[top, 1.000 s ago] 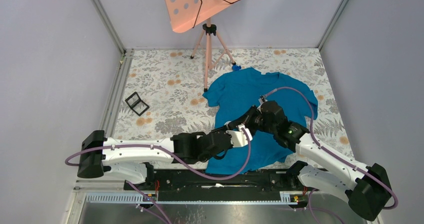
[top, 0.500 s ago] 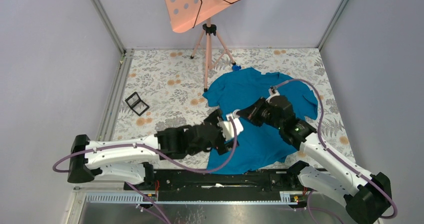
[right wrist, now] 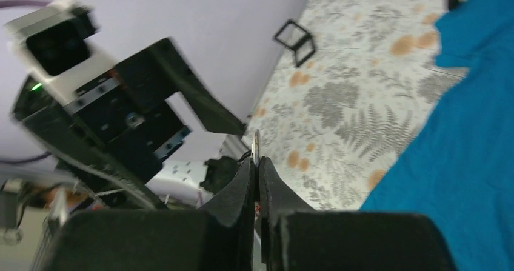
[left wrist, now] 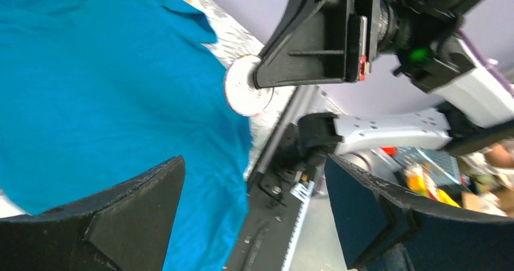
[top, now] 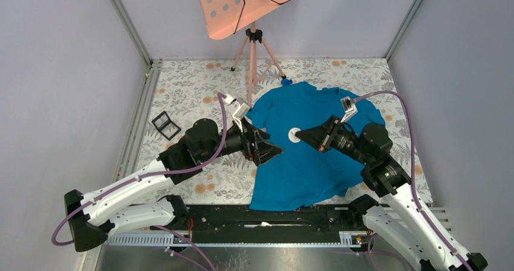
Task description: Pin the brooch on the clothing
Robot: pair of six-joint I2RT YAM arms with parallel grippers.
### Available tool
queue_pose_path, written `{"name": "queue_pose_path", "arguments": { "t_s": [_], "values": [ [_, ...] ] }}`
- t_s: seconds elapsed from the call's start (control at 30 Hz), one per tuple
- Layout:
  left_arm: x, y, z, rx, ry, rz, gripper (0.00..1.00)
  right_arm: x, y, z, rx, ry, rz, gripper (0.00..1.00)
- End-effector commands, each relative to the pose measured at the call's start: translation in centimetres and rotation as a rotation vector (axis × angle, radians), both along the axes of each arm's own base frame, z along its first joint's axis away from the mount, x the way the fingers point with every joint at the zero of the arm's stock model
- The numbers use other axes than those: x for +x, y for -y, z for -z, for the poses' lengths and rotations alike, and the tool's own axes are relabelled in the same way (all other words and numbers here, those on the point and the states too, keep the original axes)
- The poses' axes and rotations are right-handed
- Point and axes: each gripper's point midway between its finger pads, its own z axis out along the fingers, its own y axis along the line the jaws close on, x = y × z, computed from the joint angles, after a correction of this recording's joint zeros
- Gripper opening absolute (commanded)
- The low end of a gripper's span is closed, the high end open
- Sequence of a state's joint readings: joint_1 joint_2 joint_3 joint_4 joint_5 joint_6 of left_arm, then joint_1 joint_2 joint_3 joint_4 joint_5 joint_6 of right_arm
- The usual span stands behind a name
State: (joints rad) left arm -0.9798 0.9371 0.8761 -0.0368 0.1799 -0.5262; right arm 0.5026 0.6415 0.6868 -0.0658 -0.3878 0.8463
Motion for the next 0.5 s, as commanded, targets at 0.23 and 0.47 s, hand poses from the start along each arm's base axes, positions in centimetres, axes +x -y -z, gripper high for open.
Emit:
{"name": "queue_pose_path", "arguments": {
  "t_s": [0.23,0.47],
  "values": [
    [-4.3,0.6,-4.5,-0.237,-0.065,0.227,0.81,-5.5,-2.3,-6.9,0.196,0.242,-0.353,0.00],
    [-3.7,1.1,-5.0,-0.338,-0.133,0.206,0.54,-6.1,-2.2,-7.9,0.219,0.268,-0.375,0.00]
  ]
}}
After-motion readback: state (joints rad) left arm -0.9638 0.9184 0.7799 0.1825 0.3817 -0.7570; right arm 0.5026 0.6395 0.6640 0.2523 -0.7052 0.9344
